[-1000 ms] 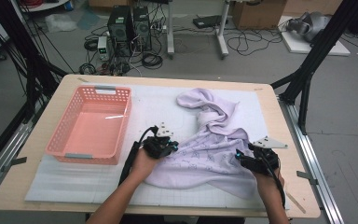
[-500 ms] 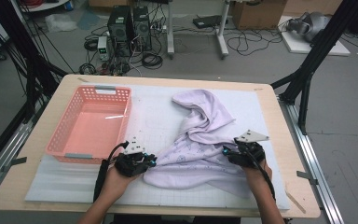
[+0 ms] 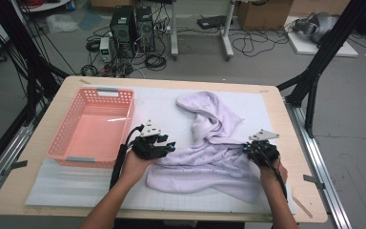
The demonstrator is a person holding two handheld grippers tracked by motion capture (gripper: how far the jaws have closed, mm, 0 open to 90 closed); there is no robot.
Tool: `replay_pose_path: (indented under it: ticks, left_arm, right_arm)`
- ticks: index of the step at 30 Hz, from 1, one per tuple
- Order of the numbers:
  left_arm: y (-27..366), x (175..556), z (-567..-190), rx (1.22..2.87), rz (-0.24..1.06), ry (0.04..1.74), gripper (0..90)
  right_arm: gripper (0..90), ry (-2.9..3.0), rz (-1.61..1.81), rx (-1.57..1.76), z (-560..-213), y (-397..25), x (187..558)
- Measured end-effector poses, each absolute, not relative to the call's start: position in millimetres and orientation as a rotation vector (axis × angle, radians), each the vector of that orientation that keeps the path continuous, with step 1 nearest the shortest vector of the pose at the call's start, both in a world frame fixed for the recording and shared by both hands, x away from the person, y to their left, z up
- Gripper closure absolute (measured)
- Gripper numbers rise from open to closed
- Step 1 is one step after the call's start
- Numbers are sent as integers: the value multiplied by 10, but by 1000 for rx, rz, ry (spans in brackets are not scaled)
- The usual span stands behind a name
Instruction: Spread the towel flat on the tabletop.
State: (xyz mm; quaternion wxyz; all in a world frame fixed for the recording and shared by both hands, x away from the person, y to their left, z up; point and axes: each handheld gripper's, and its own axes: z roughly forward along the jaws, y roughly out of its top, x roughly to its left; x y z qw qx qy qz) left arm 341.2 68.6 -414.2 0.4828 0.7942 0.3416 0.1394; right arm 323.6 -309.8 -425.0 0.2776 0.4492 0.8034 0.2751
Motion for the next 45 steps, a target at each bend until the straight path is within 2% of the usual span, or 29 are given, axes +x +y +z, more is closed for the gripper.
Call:
replay_pose_path:
  ticks: [3,5,8,13,22,24,26,30,37,45]
  left_arm:
    - [550,3456,-4112,1913,327,803,585]
    - [450,3485,-4099,1923,319,779,594]
    - [305,3537,-4088,1935,303,735,630]
    - [44,3614,-4146,1995,252,666,738]
    - [-320,3720,-4234,2058,213,657,726]
    - [-360,3726,-4239,2070,229,676,797]
    - [-350,3736,-4244,2076,233,696,850]
    - [-205,3772,-4206,2035,229,769,857]
    - [282,3774,-4226,1940,220,895,855]
    - [415,3750,-4236,1900,228,928,854]
  right_arm:
    - [821,2123,766,1287,-4299,-3260,3188]
    - [722,2118,803,1281,-4312,-3276,3162]
    - [667,2091,856,1258,-4276,-3285,3131]
    - [657,2056,897,1238,-4214,-3301,3096]
    - [646,2074,911,1234,-4249,-3300,3083]
    - [642,2074,916,1226,-4246,-3289,3082]
    - [639,2078,927,1224,-4235,-3270,3073]
    - [639,2080,945,1208,-4214,-3228,3063]
    - [641,2088,976,1175,-4173,-3132,3067]
    - [631,2215,1148,962,-4100,-2607,3152]
